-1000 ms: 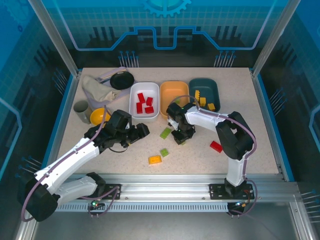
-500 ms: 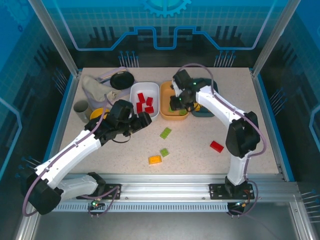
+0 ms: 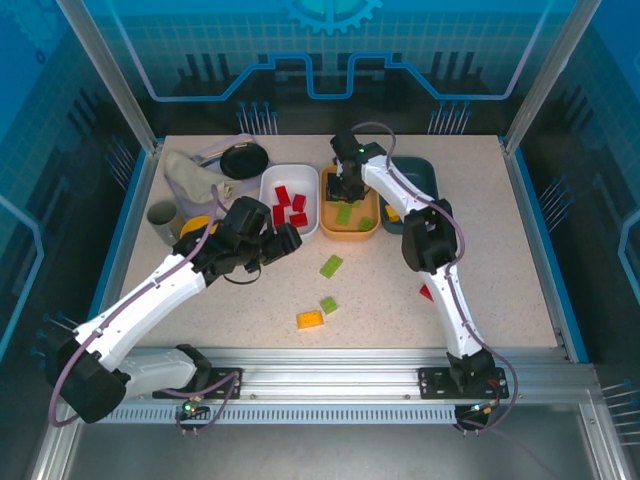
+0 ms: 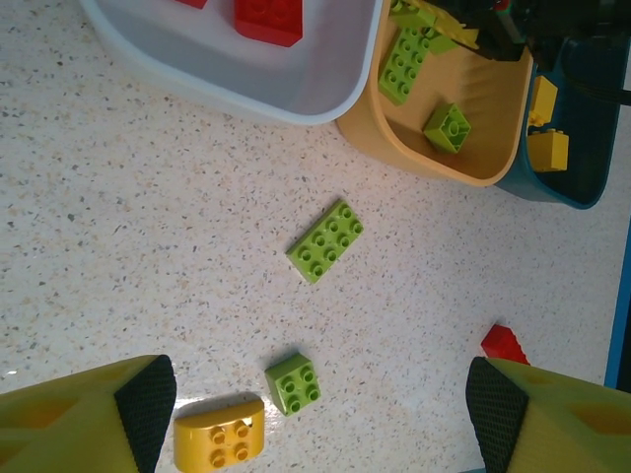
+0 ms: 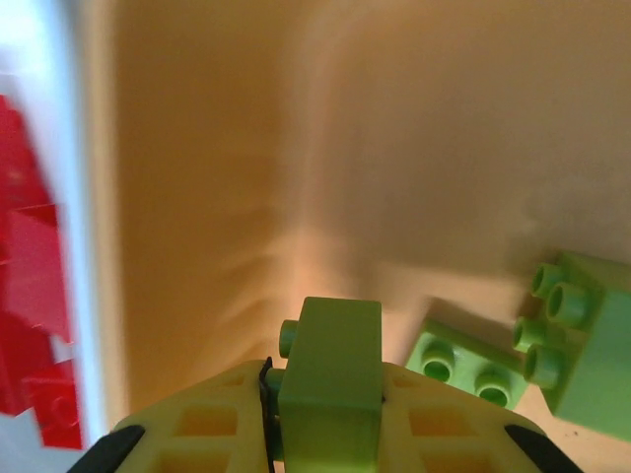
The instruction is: Sort the legos into containers by color
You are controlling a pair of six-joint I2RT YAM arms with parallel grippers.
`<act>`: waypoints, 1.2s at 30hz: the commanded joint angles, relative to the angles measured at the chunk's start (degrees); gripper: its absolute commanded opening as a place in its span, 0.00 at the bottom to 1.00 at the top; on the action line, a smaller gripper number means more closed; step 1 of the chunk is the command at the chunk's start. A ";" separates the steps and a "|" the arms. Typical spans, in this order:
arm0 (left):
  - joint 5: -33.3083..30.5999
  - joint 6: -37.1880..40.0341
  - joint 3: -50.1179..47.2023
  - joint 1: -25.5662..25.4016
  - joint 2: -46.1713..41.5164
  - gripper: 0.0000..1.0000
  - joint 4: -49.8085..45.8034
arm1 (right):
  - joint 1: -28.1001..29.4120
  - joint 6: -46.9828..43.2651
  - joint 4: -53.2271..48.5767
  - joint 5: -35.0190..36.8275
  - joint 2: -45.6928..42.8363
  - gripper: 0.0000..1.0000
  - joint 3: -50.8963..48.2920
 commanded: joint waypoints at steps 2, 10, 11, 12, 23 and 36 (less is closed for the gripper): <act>-1.31 1.22 0.88 -0.36 -1.83 0.81 -2.41 | -0.69 2.66 -2.74 -1.88 1.27 0.27 2.26; -0.53 1.62 0.88 -0.34 -0.80 0.81 -3.18 | -0.68 1.75 -2.52 -1.32 -4.38 0.52 1.91; -0.45 1.78 0.88 -0.35 -0.57 0.81 -3.34 | -0.59 1.41 -2.74 -0.84 -5.67 0.52 1.70; -0.46 1.96 1.16 -0.32 -0.35 0.81 -3.70 | -0.52 0.90 -2.93 -0.27 -7.17 0.52 1.16; 0.64 6.05 4.17 -0.44 1.70 0.80 -6.10 | 2.43 -6.19 3.21 6.57 -34.67 0.52 -23.82; 11.55 -2.39 13.88 -4.97 19.83 0.75 -2.98 | 2.23 0.20 1.53 15.25 -70.89 0.53 -62.91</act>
